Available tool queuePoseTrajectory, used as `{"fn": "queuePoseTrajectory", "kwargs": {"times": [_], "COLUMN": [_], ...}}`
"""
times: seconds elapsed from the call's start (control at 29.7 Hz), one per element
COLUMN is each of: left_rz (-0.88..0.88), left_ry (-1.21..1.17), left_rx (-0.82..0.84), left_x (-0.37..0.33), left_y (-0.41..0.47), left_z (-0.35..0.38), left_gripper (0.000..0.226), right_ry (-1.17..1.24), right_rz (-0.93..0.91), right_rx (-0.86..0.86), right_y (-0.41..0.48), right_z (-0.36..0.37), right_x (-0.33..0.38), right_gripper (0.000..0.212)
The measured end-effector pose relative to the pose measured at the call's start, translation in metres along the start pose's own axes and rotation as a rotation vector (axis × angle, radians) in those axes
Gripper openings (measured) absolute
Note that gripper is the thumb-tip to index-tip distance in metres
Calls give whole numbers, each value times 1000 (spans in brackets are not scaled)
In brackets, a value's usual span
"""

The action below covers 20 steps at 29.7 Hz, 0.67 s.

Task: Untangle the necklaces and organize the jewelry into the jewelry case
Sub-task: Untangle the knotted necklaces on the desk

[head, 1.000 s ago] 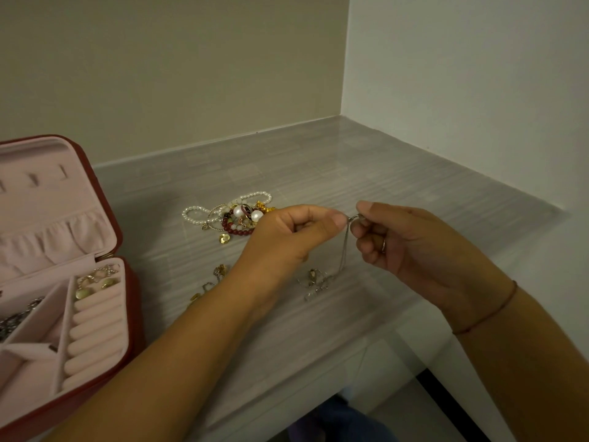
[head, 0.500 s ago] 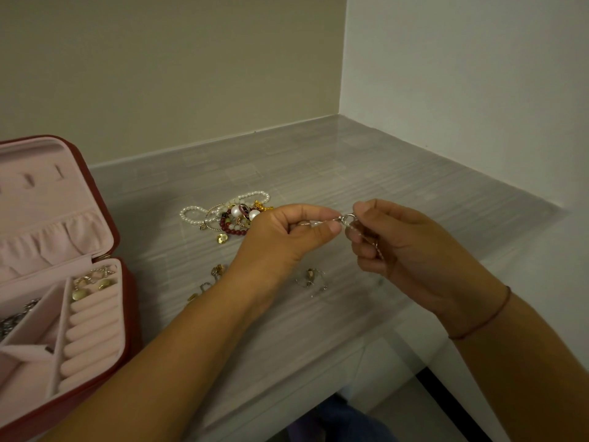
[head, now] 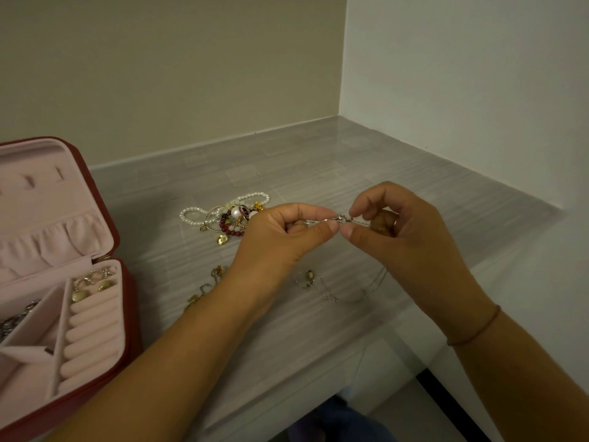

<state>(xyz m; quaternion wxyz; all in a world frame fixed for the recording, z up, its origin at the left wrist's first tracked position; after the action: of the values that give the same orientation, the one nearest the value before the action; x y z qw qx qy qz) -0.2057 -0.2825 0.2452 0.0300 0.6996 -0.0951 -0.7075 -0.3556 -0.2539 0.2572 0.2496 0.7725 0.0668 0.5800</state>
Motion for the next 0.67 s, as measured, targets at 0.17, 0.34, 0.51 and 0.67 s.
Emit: {"fn": "queuePoseTrajectory", "kwargs": {"times": [0.17, 0.34, 0.51, 0.67], "left_rz": [-6, 9, -16, -59], "left_ry": [6, 18, -36, -109], "left_rx": [-12, 5, 85, 113], "left_x": [2, 2, 0, 0], "left_y": [0, 0, -2, -2], "left_z": [-1, -1, 4, 5], "left_gripper": [5, 6, 7, 14], "right_ry": [-255, -49, 358, 737], "right_rz": [-180, 10, 374, 638], "right_rx": [-95, -29, 162, 268], "right_y": [-2, 0, -3, -9], "right_z": [0, 0, 7, 20], "right_x": [5, -3, -17, -19], "right_gripper": [13, 5, 14, 12]}}
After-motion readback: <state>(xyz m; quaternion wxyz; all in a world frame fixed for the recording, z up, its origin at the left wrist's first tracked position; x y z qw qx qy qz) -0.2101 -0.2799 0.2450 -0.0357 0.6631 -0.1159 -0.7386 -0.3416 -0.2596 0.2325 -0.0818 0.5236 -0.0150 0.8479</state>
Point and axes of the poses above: each hand's wrist, its own y-axis towards the middle knuckle, its own z-axis out of the palm, x = y × z, the point moved 5 cm from there along y, towards the middle knuckle, and after that the axes turned 8 degrees about -x, right-handed, at the moved point
